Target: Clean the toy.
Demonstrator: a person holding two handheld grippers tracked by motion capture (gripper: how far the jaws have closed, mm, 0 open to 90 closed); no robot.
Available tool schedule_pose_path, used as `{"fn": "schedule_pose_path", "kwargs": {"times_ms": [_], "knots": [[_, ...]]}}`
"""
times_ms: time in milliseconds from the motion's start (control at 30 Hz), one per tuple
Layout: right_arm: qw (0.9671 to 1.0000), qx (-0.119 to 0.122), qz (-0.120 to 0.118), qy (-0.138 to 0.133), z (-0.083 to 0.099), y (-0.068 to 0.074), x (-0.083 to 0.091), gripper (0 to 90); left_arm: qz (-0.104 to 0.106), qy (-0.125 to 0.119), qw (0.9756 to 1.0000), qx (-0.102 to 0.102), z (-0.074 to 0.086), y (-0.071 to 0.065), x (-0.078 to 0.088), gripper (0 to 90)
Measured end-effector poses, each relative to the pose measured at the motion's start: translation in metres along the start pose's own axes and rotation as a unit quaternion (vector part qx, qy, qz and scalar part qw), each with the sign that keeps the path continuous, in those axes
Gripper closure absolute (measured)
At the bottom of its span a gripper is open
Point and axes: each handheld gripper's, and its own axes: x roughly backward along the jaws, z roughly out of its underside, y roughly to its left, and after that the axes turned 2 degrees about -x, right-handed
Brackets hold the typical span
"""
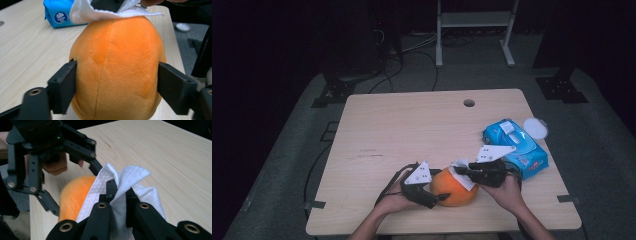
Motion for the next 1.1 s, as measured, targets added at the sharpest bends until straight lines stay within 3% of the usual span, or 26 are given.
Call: {"fn": "schedule_pose_path", "kwargs": {"times_ms": [200,267,367,500,567,633,667,767,867,933,1100], "knots": [[0.9987,0.029,-0.042,0.001,-0.011,0.025,-0.024,85.9,-0.011,0.014,0.9995,-0.027,-0.006,-0.008,-0.004,26.7],[0.9984,0.045,-0.034,0.012,-0.012,0.031,-0.029,86.0,-0.008,0.012,0.9996,-0.023,-0.003,-0.006,-0.001,28.8],[0.9988,0.038,-0.029,0.009,-0.012,0.024,-0.024,86.0,-0.002,0.012,0.9999,-0.001,0.005,0.002,0.002,30.5],[0.9998,0.017,-0.004,0.0,-0.003,0.008,-0.002,86.0,0.009,0.01,0.9996,0.027,0.014,0.011,0.007,30.5],[1.0,0.002,0.006,-0.004,0.005,0.0,0.01,86.0,0.012,0.005,0.9995,0.03,0.014,0.011,0.007,29.8],[0.9999,-0.013,0.005,-0.01,0.011,-0.003,0.014,86.0,0.018,0.0,0.9994,0.028,0.009,0.01,0.005,23.5],[0.9999,-0.011,0.008,-0.01,0.013,-0.001,0.012,86.0,0.018,-0.001,0.9995,0.026,0.007,0.01,0.005,17.4],[0.9999,-0.002,0.006,-0.01,0.009,0.004,0.007,86.0,0.013,-0.029,0.9992,0.025,-0.002,0.007,0.003,13.2],[0.9997,0.02,0.008,-0.008,0.002,0.011,0.001,86.0,0.007,-0.019,0.9998,0.005,-0.004,0.005,0.002,23.1],[0.9997,0.021,0.009,-0.008,0.002,0.01,0.002,86.0,0.011,-0.019,0.9995,0.021,0.001,0.008,0.004,28.6],[0.9995,-0.023,0.005,-0.021,0.014,-0.009,0.014,86.0,0.016,-0.015,0.9993,0.03,0.01,0.014,0.01,32.1]]}}
